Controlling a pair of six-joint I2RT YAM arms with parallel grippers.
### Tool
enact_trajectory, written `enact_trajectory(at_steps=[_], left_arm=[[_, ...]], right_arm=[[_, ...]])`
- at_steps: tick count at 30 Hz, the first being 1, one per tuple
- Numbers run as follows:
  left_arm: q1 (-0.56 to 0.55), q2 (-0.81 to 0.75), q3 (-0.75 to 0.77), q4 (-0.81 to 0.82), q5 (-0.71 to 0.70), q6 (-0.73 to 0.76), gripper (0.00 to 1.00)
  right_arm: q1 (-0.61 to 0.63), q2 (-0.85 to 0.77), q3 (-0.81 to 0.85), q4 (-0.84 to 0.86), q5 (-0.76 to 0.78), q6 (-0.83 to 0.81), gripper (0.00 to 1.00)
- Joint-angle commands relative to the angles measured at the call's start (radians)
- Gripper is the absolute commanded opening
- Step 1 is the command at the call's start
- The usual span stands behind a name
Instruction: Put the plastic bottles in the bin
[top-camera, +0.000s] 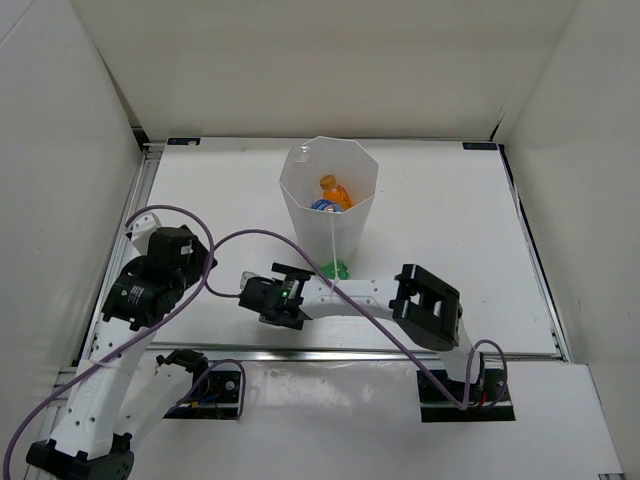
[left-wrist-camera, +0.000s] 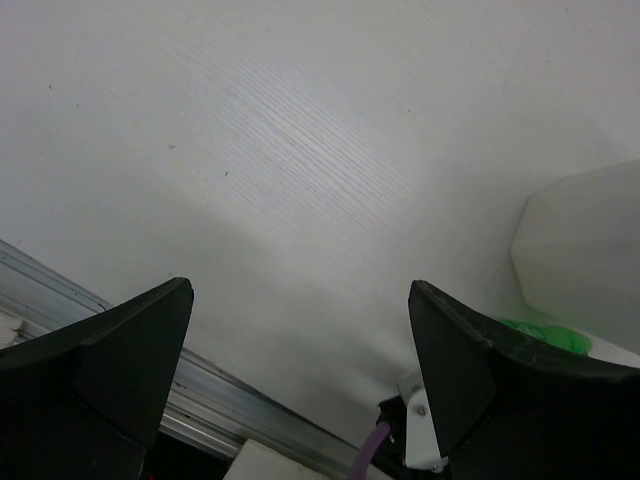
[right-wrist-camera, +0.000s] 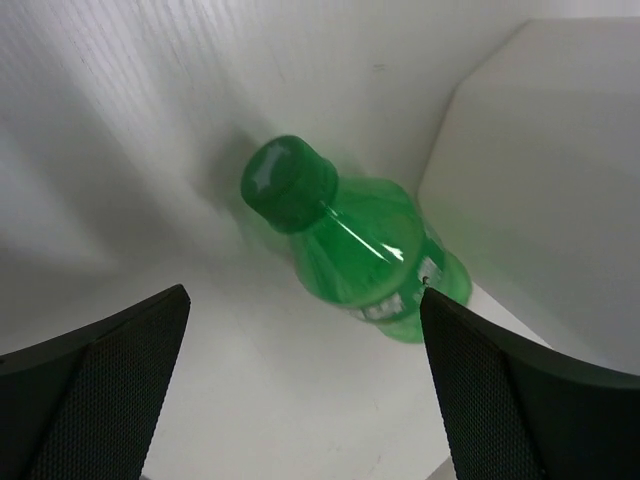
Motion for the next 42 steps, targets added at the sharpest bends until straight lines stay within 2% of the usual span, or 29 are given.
enact_trajectory(at_steps=[1, 8, 11, 12, 17, 24, 25, 28, 30, 34, 35, 36, 38, 40, 41, 42], left_arm=[[0.002, -0.017, -0.009, -0.017, 0.044, 0.046, 1.00], [0.002, -0.055, -0.018, -0.026, 0.054, 0.074, 1.00], [0.002, -0.064, -0.028, -0.035, 0.054, 0.074, 1.00], [0.002, -0.073, -0.028, -0.035, 0.054, 0.074, 1.00], [0.002, -0.073, -0.028, -0.045, 0.054, 0.074, 1.00], [0.002, -0.073, -0.018, -0.054, 0.043, 0.074, 1.00], [0.002, -0.073, -0.018, -0.054, 0.043, 0.065, 1.00], [0.002, -0.073, -0.009, -0.054, 0.031, 0.065, 1.00], [0.002, -0.073, 0.000, -0.054, -0.006, 0.065, 1.00], [0.002, -0.073, 0.041, -0.075, -0.079, 0.052, 1.00], [0.002, -0.073, 0.061, -0.088, -0.093, 0.052, 1.00], [0.002, -0.073, 0.061, -0.088, -0.106, 0.052, 1.00], [0.002, -0.073, 0.075, -0.088, -0.130, 0.052, 1.00], [0.002, -0.073, 0.075, -0.088, -0.130, 0.052, 1.00], [0.002, -0.073, 0.075, -0.088, -0.130, 0.052, 1.00], [0.002, -0.073, 0.063, -0.088, -0.130, 0.043, 1.00]], right_arm=[[-0.041, 0.049, 0.005, 0.063, -0.042, 0.000, 1.00], [-0.107, 0.125, 0.120, 0.019, -0.143, 0.080, 0.88], [-0.127, 0.145, 0.120, 0.019, -0.171, 0.094, 0.79], [-0.127, 0.155, 0.120, 0.019, -0.171, 0.103, 0.71], [-0.147, 0.187, 0.129, -0.012, -0.224, 0.140, 0.59], [-0.147, 0.198, 0.197, -0.105, -0.243, 0.195, 0.24], [-0.138, 0.207, 0.220, -0.172, -0.234, 0.226, 0.15], [-0.120, 0.216, 0.375, -0.312, -0.203, 0.290, 0.00], [-0.111, 0.184, 0.448, -0.389, -0.194, 0.326, 0.00], [-0.110, 0.132, 0.765, -0.513, -0.253, 0.361, 0.00], [-0.110, 0.115, 0.918, -0.532, -0.254, 0.378, 0.00], [-0.110, 0.062, 0.956, -0.518, -0.263, 0.378, 0.00], [-0.110, -0.040, 0.903, -0.442, -0.228, 0.425, 0.00], [-0.147, -0.268, 0.752, -0.179, -0.218, 0.425, 0.00], [-0.147, -0.269, 0.751, -0.177, -0.218, 0.435, 0.00], [-0.182, -0.325, 0.737, -0.103, -0.218, 0.435, 0.00]])
